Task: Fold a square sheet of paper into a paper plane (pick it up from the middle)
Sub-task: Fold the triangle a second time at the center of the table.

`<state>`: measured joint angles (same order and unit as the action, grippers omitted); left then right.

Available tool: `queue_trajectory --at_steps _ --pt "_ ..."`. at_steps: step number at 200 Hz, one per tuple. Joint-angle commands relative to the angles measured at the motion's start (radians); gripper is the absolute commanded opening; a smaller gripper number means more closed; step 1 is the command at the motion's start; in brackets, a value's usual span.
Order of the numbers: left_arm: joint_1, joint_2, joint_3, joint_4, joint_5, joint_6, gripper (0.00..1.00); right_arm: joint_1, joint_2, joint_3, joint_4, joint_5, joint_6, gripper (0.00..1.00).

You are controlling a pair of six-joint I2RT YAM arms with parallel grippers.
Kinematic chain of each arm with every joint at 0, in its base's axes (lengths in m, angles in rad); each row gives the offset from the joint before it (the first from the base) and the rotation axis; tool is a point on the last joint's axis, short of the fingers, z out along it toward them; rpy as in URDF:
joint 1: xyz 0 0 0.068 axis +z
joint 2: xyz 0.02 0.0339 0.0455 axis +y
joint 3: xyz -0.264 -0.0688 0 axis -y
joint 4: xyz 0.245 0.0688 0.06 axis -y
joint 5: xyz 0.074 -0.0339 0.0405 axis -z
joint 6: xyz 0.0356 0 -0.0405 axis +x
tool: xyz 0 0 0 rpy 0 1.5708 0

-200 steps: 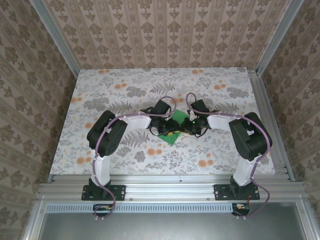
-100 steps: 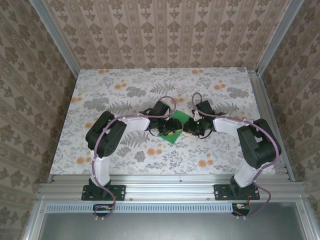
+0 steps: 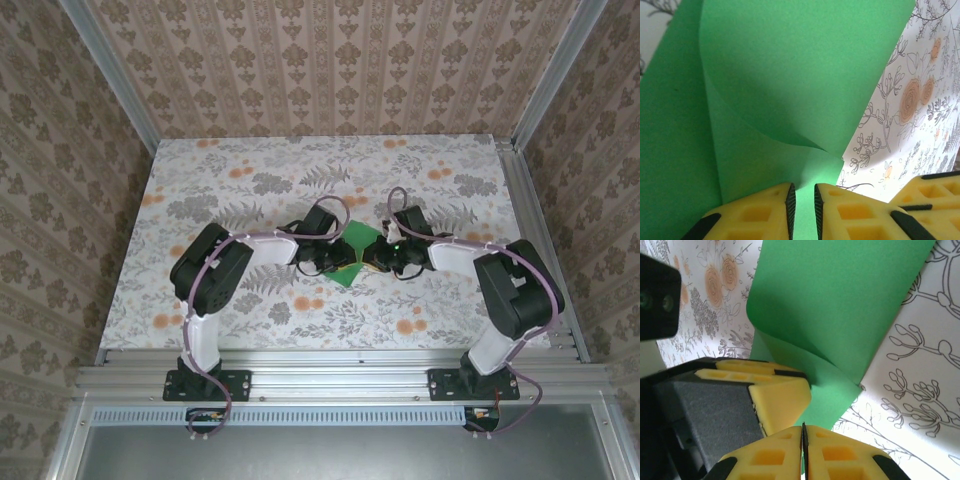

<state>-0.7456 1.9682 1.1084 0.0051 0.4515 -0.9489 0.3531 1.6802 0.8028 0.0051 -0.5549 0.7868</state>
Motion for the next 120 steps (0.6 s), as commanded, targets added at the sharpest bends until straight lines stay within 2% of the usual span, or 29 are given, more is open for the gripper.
queue_trajectory --at_steps 1,120 --pt "0.002 -0.038 -0.026 -0.037 -0.022 0.016 0.21 0.002 0.042 0.023 0.027 -0.017 0.015 0.13" --pt "0.029 -0.063 -0.012 -0.025 0.009 0.035 0.21 0.025 0.189 0.138 -0.062 0.027 -0.072 0.12"
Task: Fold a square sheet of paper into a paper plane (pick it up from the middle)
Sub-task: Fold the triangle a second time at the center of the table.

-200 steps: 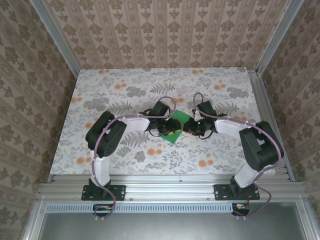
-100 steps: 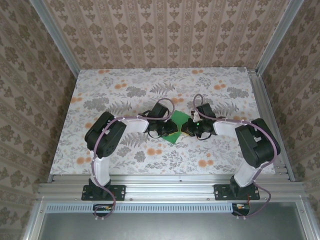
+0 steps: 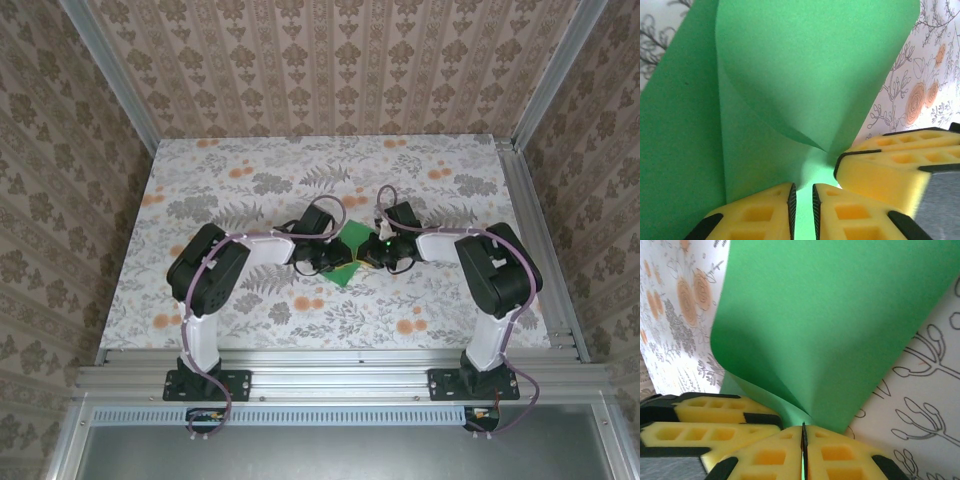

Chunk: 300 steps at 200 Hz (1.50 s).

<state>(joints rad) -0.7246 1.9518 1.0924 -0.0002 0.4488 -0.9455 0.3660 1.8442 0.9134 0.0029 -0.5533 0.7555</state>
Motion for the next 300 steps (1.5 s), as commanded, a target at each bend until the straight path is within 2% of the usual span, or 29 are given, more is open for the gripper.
queue_trajectory --at_steps 1,47,73,105,147,182,218,243,276,300 --pt "0.009 -0.047 0.004 -0.020 0.011 0.031 0.21 0.013 0.025 0.028 -0.060 0.026 -0.041 0.12" --pt "0.017 -0.049 0.030 -0.042 0.021 0.057 0.25 0.025 0.045 0.054 -0.145 0.086 -0.095 0.12" --pt "0.025 -0.057 0.073 -0.129 0.002 0.128 0.31 0.034 0.052 0.066 -0.177 0.114 -0.114 0.12" --pt "0.035 -0.051 0.197 -0.375 -0.086 0.358 0.39 0.039 0.056 0.073 -0.191 0.126 -0.125 0.12" --pt "0.076 0.021 0.348 -0.579 -0.105 0.632 0.48 0.041 0.055 0.072 -0.190 0.122 -0.126 0.12" --pt "0.095 0.070 0.428 -0.650 -0.072 0.875 0.49 0.040 0.053 0.079 -0.196 0.118 -0.134 0.12" --pt "0.114 0.125 0.504 -0.690 -0.076 1.026 0.50 0.043 0.050 0.082 -0.208 0.123 -0.139 0.12" --pt "0.117 0.148 0.550 -0.705 -0.044 1.071 0.51 0.044 0.046 0.086 -0.217 0.125 -0.142 0.12" --pt "0.119 0.182 0.573 -0.716 0.032 1.050 0.52 0.045 0.046 0.092 -0.222 0.128 -0.141 0.12" --pt "0.116 0.185 0.560 -0.711 0.036 1.037 0.52 0.045 0.047 0.094 -0.225 0.128 -0.142 0.12"
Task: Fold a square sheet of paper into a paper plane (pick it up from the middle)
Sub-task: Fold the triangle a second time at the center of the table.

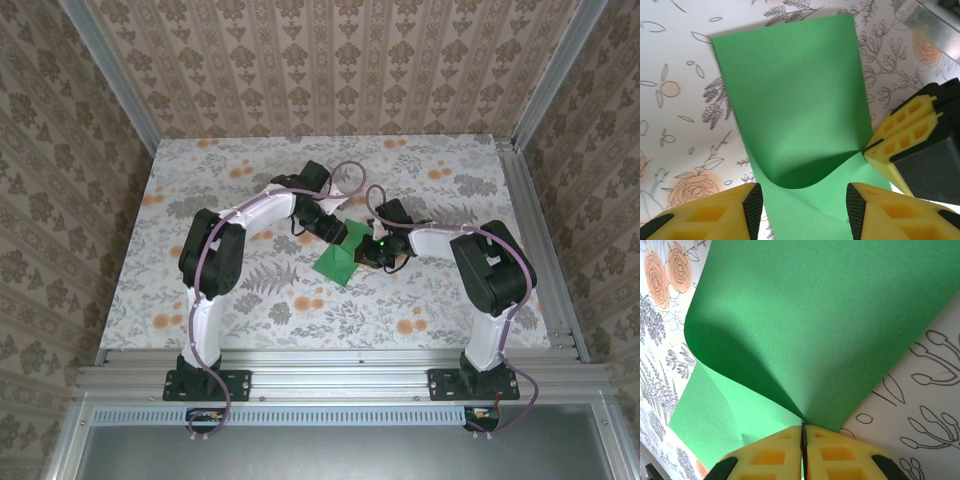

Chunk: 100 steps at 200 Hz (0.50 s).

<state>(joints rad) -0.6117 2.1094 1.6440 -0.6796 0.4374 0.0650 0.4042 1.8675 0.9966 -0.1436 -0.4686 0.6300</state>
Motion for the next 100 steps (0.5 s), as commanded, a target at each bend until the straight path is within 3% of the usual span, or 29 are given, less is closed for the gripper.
queue_trajectory --at_steps 1,100 --pt "0.003 0.027 0.008 -0.032 0.048 0.026 0.52 0.008 0.024 0.010 -0.078 0.044 -0.016 0.12" --pt "0.010 0.017 -0.087 0.044 0.025 -0.075 0.46 0.010 0.015 0.001 -0.079 0.049 -0.013 0.12"
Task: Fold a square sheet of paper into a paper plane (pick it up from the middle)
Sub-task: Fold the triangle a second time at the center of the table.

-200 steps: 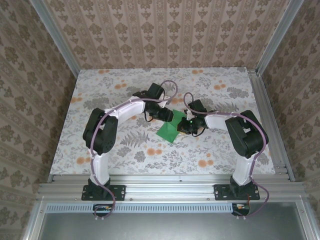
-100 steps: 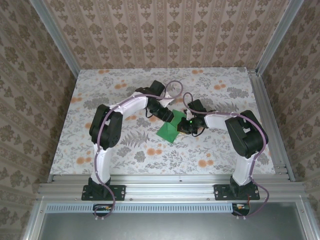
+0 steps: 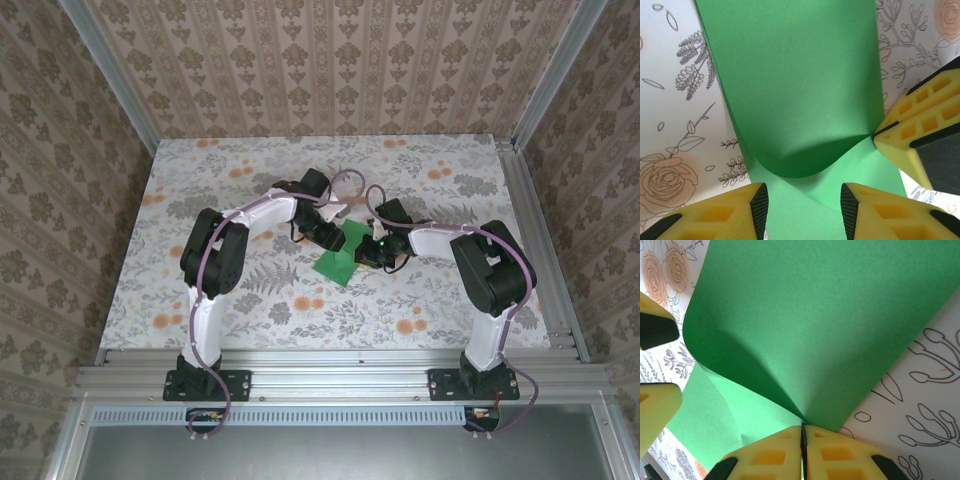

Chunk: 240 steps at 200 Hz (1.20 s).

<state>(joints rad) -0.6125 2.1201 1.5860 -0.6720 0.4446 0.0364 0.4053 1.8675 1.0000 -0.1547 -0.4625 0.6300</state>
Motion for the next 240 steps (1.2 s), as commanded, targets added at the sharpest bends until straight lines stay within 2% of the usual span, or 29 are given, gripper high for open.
queue_trajectory --at_steps 1,74,158,240 --pt "0.011 0.006 -0.030 0.038 0.019 -0.048 0.46 0.009 0.015 -0.003 -0.068 0.044 -0.013 0.12" --pt "0.014 0.030 -0.052 0.087 0.061 -0.096 0.44 0.010 0.010 -0.002 -0.069 0.044 -0.013 0.12" --pt "0.030 0.029 -0.102 0.132 0.067 -0.137 0.31 0.011 0.001 -0.004 -0.067 0.045 -0.011 0.13" --pt "0.031 0.038 -0.129 0.150 0.036 -0.161 0.26 0.014 -0.057 -0.006 -0.072 0.046 -0.002 0.24"
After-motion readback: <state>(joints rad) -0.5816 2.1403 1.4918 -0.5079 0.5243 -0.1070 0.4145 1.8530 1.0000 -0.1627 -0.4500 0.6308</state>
